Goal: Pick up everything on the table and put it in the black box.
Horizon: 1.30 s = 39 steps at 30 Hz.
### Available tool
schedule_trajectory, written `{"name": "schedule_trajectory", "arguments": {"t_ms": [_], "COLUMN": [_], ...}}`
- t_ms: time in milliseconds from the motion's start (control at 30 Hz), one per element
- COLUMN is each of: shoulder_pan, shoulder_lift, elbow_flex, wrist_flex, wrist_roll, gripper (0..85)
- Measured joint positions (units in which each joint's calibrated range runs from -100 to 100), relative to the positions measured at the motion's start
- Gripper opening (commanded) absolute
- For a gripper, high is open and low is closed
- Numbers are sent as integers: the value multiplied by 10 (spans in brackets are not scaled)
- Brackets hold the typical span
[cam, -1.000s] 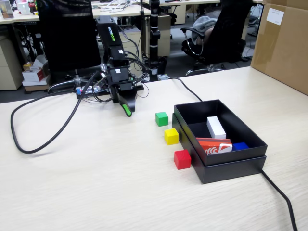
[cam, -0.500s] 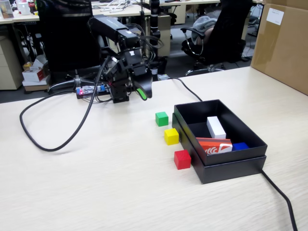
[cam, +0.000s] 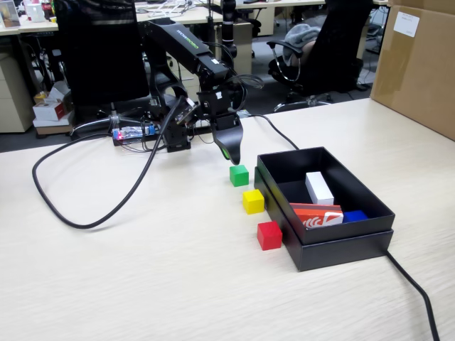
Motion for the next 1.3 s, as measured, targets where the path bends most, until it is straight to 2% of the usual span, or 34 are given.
{"name": "schedule_trajectory", "arguments": {"t_ms": [500, 567, 667, 700, 767, 867, 1100, 1300], "shoulder_pan": [0, 0, 0, 0, -1, -3, -24, -23], "shoulder_lift": [144, 157, 171, 171, 175, 173, 82, -106], "elbow_flex": [15, 15, 16, 16, 17, 17, 6, 21], "wrist_flex": [66, 72, 80, 81, 83, 83, 82, 70], "wrist_roll": [9, 9, 9, 9, 9, 9, -1, -36], "gripper": [441, 382, 245, 162, 157, 48, 33, 35]}}
